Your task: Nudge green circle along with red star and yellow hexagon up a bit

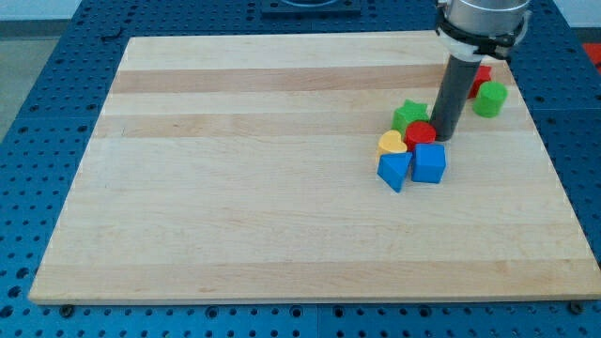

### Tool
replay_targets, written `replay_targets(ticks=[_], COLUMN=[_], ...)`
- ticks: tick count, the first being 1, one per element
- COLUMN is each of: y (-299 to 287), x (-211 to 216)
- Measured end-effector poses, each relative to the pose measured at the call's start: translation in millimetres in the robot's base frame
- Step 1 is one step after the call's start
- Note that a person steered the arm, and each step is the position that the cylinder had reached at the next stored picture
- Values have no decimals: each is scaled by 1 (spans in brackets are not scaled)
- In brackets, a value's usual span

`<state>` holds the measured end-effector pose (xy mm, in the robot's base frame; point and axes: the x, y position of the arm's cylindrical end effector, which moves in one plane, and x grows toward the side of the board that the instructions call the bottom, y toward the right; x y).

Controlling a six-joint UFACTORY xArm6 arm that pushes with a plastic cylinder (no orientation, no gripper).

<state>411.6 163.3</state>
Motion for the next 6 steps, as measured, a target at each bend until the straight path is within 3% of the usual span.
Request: replay_targets(ticks=[1,3,5,6], y=[-2,65,108,122], x=[0,0,-42,-44])
